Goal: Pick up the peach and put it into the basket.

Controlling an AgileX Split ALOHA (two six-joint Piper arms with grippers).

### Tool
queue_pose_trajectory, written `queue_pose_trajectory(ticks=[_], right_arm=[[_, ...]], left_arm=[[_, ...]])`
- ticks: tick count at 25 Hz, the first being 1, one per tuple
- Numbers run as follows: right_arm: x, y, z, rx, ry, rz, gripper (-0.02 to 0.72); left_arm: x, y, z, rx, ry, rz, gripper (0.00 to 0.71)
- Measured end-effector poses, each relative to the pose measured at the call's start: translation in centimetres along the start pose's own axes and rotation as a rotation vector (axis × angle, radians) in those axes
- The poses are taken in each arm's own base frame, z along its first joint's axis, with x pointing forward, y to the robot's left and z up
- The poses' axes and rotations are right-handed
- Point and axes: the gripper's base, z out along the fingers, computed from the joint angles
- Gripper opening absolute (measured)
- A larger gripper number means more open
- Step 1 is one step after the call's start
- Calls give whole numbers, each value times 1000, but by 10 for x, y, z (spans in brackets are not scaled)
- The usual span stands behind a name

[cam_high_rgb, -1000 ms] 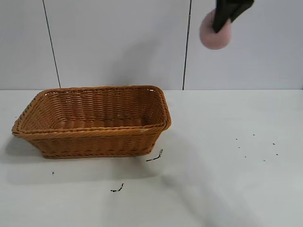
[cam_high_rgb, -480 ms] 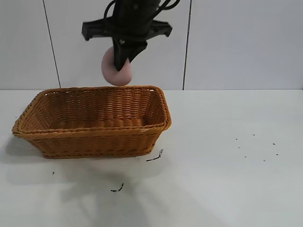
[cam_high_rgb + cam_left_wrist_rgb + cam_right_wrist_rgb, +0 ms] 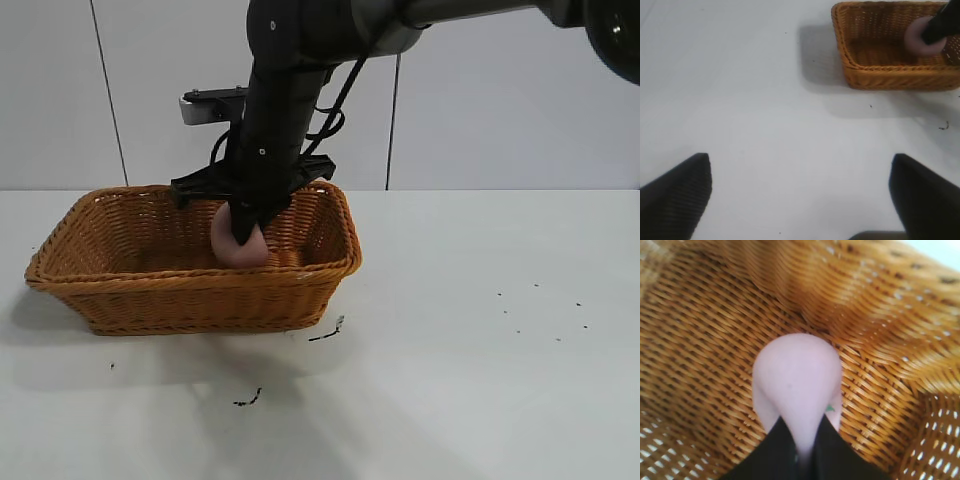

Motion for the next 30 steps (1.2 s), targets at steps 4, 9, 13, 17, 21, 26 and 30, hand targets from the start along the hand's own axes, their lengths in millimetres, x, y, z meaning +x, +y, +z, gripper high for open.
queue_pose_trajectory(ticks=[4, 9, 13, 17, 21, 26, 30], right_arm=[[-22, 0, -42, 3, -71, -19, 687], [-48, -9, -104, 17, -207, -8, 688], [-51, -48, -122, 71, -234, 50, 688], [-35, -119, -125, 146, -173, 172, 691], [-7, -197, -137, 227, -109, 310, 695], [23, -256, -151, 290, -73, 433, 695], [40, -285, -166, 324, -77, 503, 696]], left_arm=[[0, 0, 0, 0, 0, 0, 693], [0, 0, 0, 0, 0, 0, 693], [0, 0, 0, 0, 0, 0, 693], [0, 0, 0, 0, 0, 0, 693], [0, 0, 0, 0, 0, 0, 693], [0, 0, 0, 0, 0, 0, 693], [0, 0, 0, 0, 0, 0, 693]])
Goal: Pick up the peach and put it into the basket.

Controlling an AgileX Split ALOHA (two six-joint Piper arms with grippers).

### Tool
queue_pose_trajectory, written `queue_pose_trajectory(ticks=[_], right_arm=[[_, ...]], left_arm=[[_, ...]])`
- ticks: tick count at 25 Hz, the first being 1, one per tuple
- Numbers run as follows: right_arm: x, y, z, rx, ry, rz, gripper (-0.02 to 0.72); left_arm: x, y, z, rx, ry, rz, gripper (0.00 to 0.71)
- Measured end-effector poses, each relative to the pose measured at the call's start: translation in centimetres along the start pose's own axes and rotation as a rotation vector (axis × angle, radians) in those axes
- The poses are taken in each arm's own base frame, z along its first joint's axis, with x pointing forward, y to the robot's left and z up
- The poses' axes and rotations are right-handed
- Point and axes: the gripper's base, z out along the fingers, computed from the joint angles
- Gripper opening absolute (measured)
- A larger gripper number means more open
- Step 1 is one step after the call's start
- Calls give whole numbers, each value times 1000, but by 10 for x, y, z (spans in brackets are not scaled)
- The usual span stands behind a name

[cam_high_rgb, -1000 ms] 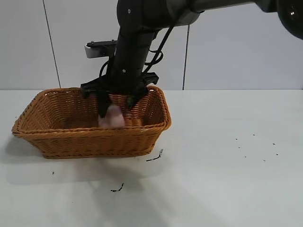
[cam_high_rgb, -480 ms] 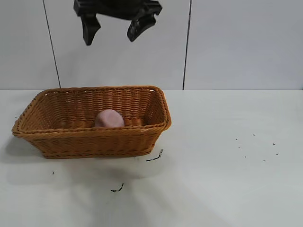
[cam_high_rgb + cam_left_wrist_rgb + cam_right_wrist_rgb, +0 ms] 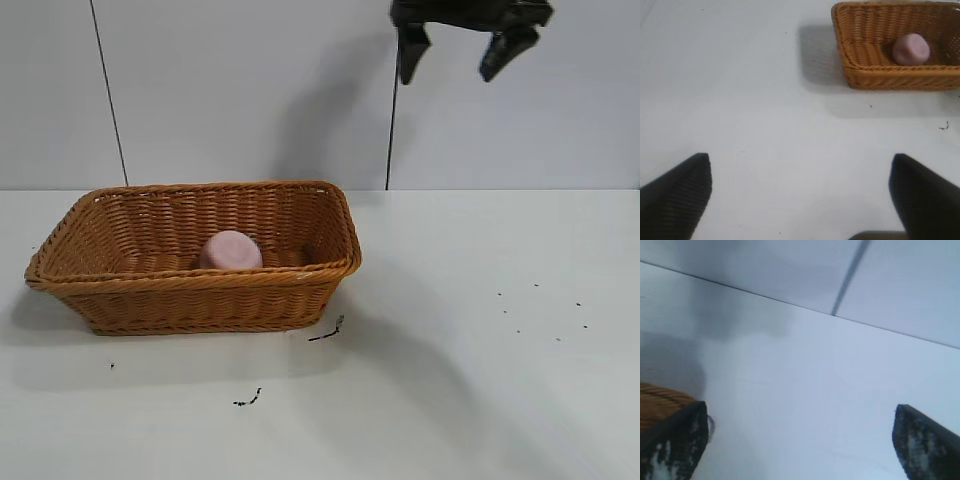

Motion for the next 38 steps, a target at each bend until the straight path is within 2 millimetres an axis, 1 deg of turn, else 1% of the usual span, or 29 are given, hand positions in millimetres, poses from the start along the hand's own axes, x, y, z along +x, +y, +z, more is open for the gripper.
queue_pose_trajectory(ticks=[3, 6, 10, 11, 14, 15, 19, 22, 25, 26, 29, 31, 32, 35, 38], right_arm=[[3, -9, -9, 3, 5, 18, 696], [8, -7, -22, -16, 21, 20, 696], [23, -6, -44, -28, 56, 20, 696], [28, -6, -51, -29, 63, 19, 696], [50, -5, -85, -31, 82, 19, 696], [67, -5, -115, -31, 77, 19, 696], [114, -4, -159, -33, 90, 21, 696], [157, -3, -194, -32, 74, 29, 696], [204, -2, -217, -32, 68, 32, 696], [218, -1, -223, -32, 64, 32, 696], [268, 0, -241, -31, 28, 32, 696], [296, 1, -248, -31, -2, 32, 696], [314, 2, -252, -30, -29, 32, 696], [356, 3, -257, -28, -138, 32, 696], [391, 4, -250, -26, -239, 32, 696]], left_arm=[[0, 0, 0, 0, 0, 0, 693], [0, 0, 0, 0, 0, 0, 693], [0, 0, 0, 0, 0, 0, 693], [0, 0, 0, 0, 0, 0, 693], [0, 0, 0, 0, 0, 0, 693], [0, 0, 0, 0, 0, 0, 693], [0, 0, 0, 0, 0, 0, 693], [0, 0, 0, 0, 0, 0, 693], [0, 0, 0, 0, 0, 0, 693], [0, 0, 0, 0, 0, 0, 693], [0, 0, 0, 0, 0, 0, 693], [0, 0, 0, 0, 0, 0, 693], [0, 0, 0, 0, 0, 0, 693], [0, 0, 0, 0, 0, 0, 693], [0, 0, 0, 0, 0, 0, 693]])
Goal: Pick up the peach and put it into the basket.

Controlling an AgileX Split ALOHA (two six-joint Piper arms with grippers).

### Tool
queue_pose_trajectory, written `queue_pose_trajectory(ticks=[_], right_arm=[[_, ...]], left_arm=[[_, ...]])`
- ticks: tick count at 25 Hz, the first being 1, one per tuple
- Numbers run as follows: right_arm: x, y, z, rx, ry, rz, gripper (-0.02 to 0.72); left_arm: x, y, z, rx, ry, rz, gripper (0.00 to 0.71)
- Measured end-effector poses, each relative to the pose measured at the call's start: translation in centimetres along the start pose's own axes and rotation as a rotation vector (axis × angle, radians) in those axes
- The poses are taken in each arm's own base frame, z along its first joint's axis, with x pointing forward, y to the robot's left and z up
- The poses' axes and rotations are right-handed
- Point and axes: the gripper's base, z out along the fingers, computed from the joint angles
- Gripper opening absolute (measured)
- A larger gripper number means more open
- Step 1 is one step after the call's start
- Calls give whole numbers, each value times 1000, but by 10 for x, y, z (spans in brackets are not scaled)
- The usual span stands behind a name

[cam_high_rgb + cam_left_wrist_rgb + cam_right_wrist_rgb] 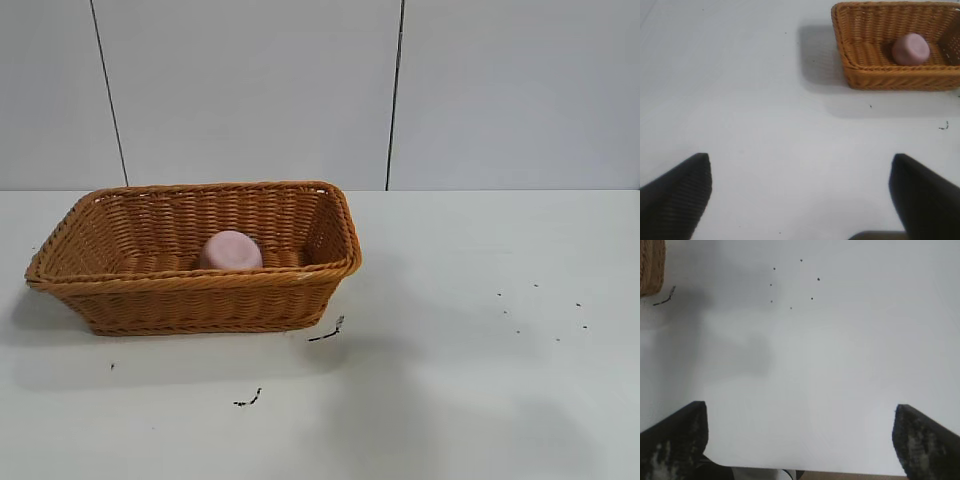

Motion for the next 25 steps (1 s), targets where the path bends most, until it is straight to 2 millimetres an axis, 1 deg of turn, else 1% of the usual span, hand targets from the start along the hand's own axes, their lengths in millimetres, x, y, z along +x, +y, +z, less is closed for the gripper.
queue_pose_trajectory(ticks=[1, 3, 5, 13, 25], right_arm=[[11, 0, 2, 0, -27, 0, 696], [28, 0, 4, 0, -84, 2, 696], [37, 0, 1, 0, -150, 6, 696], [51, 0, -18, -1, -331, 3, 696], [52, 0, -18, -3, -339, 2, 696]], left_arm=[[0, 0, 0, 0, 0, 0, 693], [0, 0, 0, 0, 0, 0, 693], [0, 0, 0, 0, 0, 0, 693], [0, 0, 0, 0, 0, 0, 693], [0, 0, 0, 0, 0, 0, 693]])
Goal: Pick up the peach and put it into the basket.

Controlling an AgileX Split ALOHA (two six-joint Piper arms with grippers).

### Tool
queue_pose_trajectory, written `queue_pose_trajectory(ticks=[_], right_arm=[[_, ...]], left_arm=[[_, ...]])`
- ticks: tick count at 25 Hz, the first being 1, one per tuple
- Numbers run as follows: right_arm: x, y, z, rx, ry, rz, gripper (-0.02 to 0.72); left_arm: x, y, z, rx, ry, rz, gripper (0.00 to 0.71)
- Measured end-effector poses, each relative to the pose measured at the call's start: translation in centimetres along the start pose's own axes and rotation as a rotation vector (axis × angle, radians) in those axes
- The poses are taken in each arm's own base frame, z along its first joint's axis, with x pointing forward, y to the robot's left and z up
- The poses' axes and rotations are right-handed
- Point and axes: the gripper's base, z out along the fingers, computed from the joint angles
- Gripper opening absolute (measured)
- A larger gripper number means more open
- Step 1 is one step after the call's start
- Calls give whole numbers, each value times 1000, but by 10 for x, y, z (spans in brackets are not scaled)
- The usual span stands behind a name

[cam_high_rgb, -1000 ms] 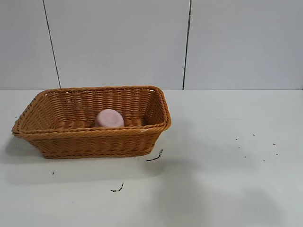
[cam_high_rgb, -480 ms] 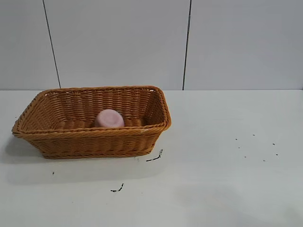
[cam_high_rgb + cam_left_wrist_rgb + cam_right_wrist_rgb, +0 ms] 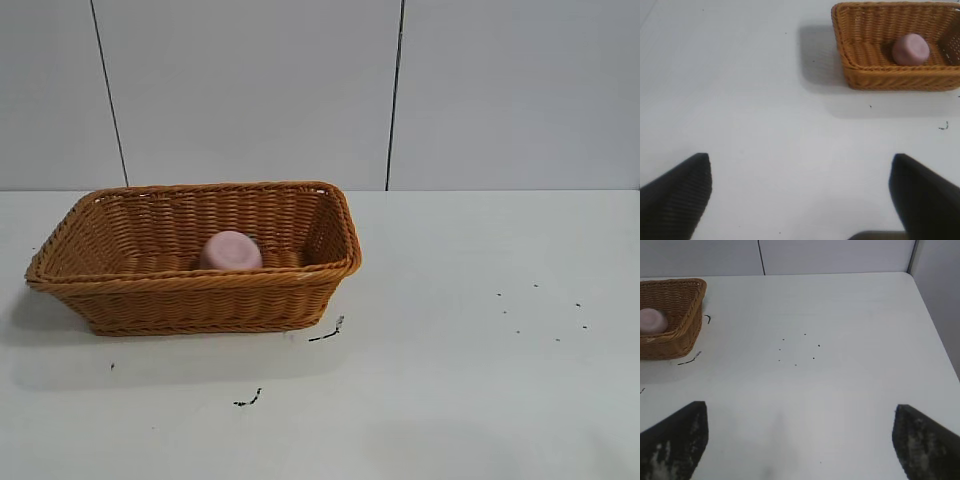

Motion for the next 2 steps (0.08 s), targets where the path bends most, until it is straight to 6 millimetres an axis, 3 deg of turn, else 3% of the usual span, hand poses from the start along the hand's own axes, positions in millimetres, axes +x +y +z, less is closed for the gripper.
queue_pose_trajectory(ticks=[2], right_arm=[[0, 0, 0, 0, 0, 0, 696]], left_arm=[[0, 0, 0, 0, 0, 0, 693]])
